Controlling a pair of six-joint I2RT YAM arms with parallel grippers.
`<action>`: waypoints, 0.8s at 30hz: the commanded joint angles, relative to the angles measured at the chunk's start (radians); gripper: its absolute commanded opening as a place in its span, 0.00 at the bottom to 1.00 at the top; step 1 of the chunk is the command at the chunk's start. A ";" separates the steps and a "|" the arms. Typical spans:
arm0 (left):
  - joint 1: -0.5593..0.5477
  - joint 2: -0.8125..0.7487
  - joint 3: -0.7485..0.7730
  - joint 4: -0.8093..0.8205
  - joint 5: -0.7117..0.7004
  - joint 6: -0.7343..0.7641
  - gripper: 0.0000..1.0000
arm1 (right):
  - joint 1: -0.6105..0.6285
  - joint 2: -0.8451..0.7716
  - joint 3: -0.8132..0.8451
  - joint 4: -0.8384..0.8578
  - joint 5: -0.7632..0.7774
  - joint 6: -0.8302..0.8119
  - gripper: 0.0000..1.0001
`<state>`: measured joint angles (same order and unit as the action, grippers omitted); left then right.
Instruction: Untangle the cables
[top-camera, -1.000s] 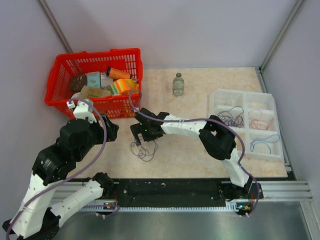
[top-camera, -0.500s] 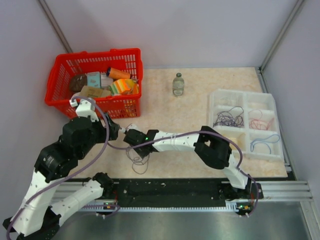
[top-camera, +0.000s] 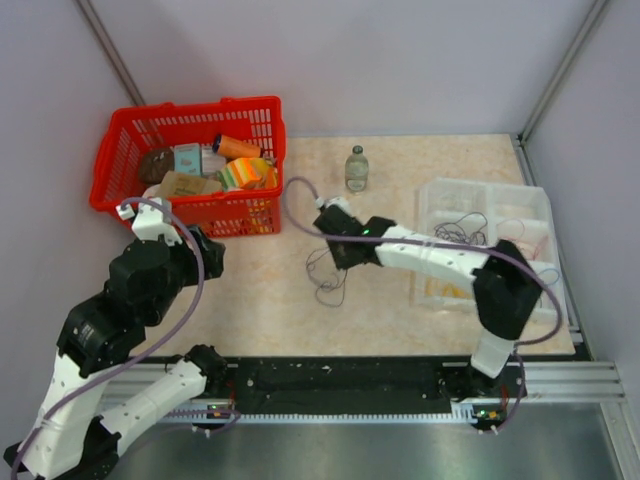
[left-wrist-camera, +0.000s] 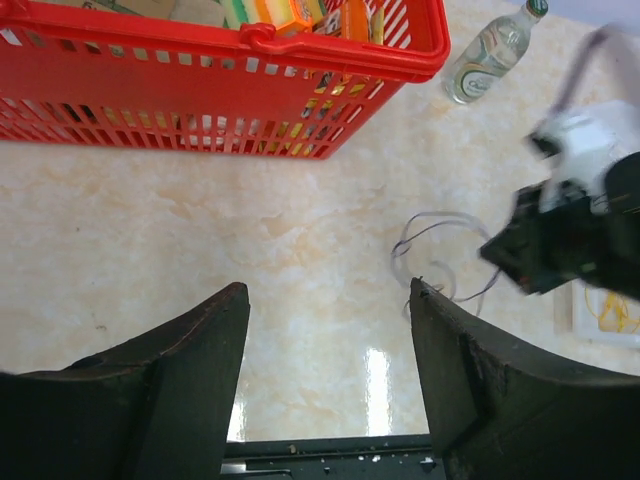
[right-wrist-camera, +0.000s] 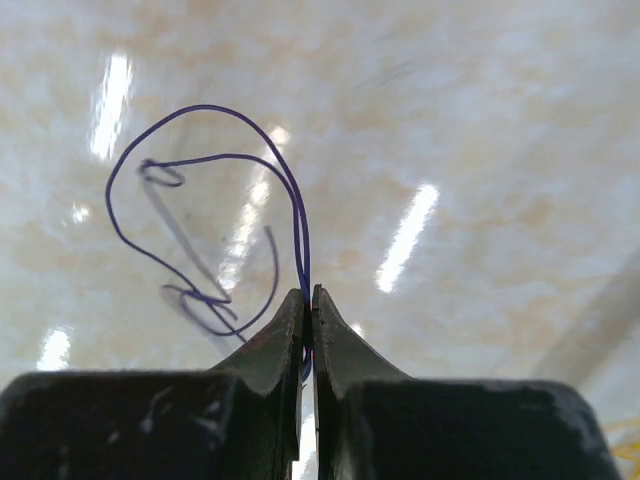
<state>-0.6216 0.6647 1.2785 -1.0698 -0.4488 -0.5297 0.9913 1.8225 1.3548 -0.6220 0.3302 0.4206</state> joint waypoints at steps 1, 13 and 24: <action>0.000 -0.005 0.015 0.068 -0.041 -0.001 0.69 | -0.156 -0.287 -0.023 0.030 -0.062 0.046 0.00; 0.000 0.050 0.002 0.157 0.104 0.106 0.70 | -0.788 -0.470 0.199 -0.076 0.006 -0.033 0.00; 0.000 0.041 0.022 0.143 0.102 0.163 0.70 | -1.143 -0.267 0.291 -0.254 0.138 0.127 0.00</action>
<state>-0.6216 0.7204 1.2789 -0.9573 -0.3450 -0.3923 -0.0723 1.5013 1.5978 -0.7677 0.4068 0.4686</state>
